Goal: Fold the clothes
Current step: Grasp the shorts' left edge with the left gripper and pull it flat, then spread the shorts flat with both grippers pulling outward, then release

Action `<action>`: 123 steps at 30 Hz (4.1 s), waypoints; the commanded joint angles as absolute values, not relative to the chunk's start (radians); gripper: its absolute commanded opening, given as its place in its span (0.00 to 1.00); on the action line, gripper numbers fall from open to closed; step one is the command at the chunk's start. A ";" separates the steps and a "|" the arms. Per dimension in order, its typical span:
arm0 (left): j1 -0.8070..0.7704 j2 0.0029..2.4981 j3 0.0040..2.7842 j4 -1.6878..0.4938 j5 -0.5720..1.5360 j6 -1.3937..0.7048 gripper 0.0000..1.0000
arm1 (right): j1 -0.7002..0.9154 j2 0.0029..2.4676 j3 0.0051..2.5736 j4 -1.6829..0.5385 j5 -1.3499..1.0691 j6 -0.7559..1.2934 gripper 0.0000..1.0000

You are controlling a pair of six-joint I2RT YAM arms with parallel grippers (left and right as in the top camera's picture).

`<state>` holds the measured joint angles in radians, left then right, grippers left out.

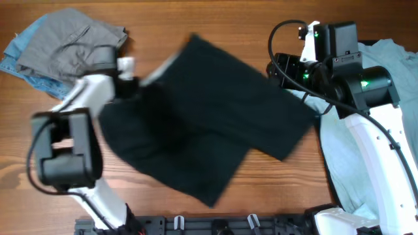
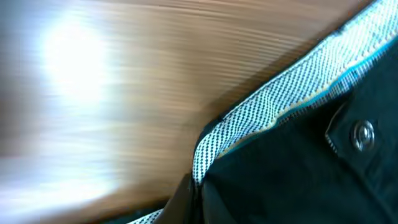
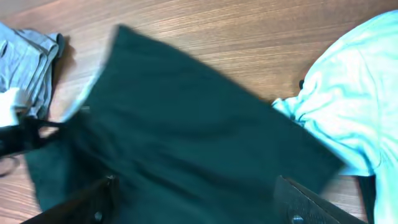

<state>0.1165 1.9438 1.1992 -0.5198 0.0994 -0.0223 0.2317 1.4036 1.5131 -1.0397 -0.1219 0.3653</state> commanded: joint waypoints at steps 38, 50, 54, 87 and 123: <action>0.174 2.079 1.233 -0.099 0.345 0.036 0.13 | 0.187 1.628 1.396 -0.994 -0.191 0.333 0.80; 0.110 1.393 1.233 -0.474 0.286 0.042 0.51 | 0.480 1.973 1.324 -0.727 -0.289 0.070 0.63; 0.110 1.240 1.233 -0.591 0.275 0.044 0.53 | 0.498 2.075 1.324 -0.640 -0.290 0.039 0.67; 0.110 1.167 1.233 -0.719 0.268 0.044 0.55 | 0.414 2.062 1.324 -1.163 0.367 0.354 0.04; 0.097 1.774 1.258 -0.345 0.353 0.018 0.08 | 0.055 1.769 1.185 -0.889 -0.235 0.261 0.33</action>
<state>0.1169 1.9137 1.2339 -0.3096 0.1978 0.0292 0.1234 1.7893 1.1816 -0.9569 -0.1024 0.2581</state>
